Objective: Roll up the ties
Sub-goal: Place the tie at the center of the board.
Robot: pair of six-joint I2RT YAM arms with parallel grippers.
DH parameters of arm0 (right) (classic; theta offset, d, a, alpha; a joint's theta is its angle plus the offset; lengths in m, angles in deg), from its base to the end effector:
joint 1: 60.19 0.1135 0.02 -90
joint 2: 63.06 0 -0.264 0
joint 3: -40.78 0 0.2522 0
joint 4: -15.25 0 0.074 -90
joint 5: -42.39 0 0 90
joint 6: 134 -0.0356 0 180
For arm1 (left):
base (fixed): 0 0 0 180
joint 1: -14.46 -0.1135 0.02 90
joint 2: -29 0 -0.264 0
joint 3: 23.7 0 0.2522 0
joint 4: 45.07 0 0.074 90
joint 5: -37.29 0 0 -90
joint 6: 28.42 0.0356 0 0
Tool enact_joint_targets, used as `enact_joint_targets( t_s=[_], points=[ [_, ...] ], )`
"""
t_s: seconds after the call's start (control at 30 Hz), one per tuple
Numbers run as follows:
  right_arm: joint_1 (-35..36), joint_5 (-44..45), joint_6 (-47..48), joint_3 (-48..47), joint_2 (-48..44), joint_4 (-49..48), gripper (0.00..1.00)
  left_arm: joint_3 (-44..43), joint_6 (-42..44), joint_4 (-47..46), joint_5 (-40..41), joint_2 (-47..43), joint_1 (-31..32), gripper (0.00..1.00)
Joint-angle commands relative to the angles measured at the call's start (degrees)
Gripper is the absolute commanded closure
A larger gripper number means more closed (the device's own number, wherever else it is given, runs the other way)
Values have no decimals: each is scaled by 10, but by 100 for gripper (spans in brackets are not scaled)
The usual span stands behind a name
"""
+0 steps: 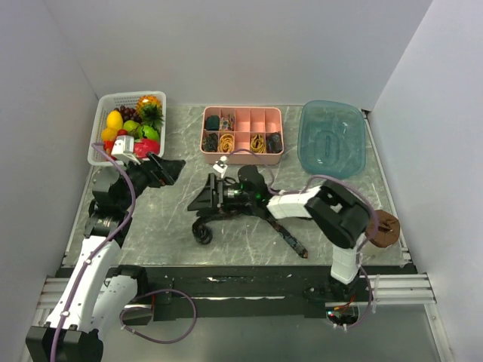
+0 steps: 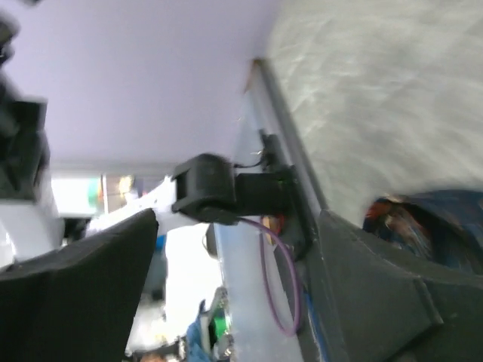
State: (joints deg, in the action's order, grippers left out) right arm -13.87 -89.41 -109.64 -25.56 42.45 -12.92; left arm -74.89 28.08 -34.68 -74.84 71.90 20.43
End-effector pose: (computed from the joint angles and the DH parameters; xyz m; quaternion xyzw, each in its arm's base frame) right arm 0.2486 0.2947 0.1894 -0.1027 0.7487 0.6465 0.1043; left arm 0.1807 -0.0324 0.3257 -0.0387 0.7180 -0.3601 0.5945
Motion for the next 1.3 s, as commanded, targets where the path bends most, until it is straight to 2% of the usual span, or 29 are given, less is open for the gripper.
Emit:
enact_joint_targets(
  t_s=[0.0, 0.07, 0.13, 0.23, 0.27, 0.3, 0.37, 0.43, 0.47, 0.53, 0.57, 0.6, 0.63, 0.67, 0.7, 0.77, 0.83, 0.97, 1.13, 1.27],
  points=[
    [-2, -40, -89, -18, 29, -205, 1, -28, 19, 18, 23, 1, -1, 4],
    [-9, -32, -64, -12, 22, -155, 1, -35, 24, 48, 29, 7, -1, 4],
    [-18, -17, -1, -4, -13, -84, 1, -34, 14, 55, 29, 11, -1, 4],
    [-24, 40, 124, -12, -94, 100, 1, -20, -3, 68, 32, 11, -1, 4],
    [-24, 83, 161, -21, -116, 151, 1, -10, -9, 74, 28, 13, -1, 4],
    [-22, 105, 226, -39, -152, 255, 1, -1, -26, 71, 18, 11, -1, 4],
    [-23, 147, 265, -48, -193, 335, 1, 29, -46, 51, -22, 9, 3, 1],
    [-24, 202, 307, -51, -216, 416, 3, 56, -67, 43, -37, 3, 15, 15],
    [-25, 222, 317, -52, -234, 450, 7, 62, -71, 42, -34, 1, 31, 21],
    [-25, 260, 346, -43, -250, 508, 13, 77, -84, 42, -27, -3, 53, 42],
    [-25, 269, 355, -39, -264, 522, 47, 80, -88, 42, -16, -4, 76, 55],
    [-25, 278, 364, -26, -271, 535, 62, 84, -96, 37, -8, -4, 90, 74],
    [-25, 286, 368, -19, -276, 550, 69, 90, -99, 37, -3, -2, 120, 83],
    [-23, 290, 373, -14, -283, 558, 80, 92, -102, 37, 13, 2, 134, 93],
    [-21, 292, 381, -4, -284, 564, 83, 93, -108, 20, 22, 15, 149, 99],
    [-18, 302, 391, 4, -278, 580, 94, 96, -110, 10, 29, 35, 190, 99],
    [-12, 312, 400, 6, -265, 593, 99, 96, -112, -2, 43, 70, 215, 99],
    [8, 365, 415, -13, -198, 642, 100, 91, -109, -11, 61, 130, 291, 99],
    [35, 439, 418, -60, -124, 682, 100, 66, -97, 27, 152, 197, 374, 99],
    [41, 479, 406, -67, -96, 674, 100, 54, -99, 47, 206, 252, 396, 99]
  ],
)
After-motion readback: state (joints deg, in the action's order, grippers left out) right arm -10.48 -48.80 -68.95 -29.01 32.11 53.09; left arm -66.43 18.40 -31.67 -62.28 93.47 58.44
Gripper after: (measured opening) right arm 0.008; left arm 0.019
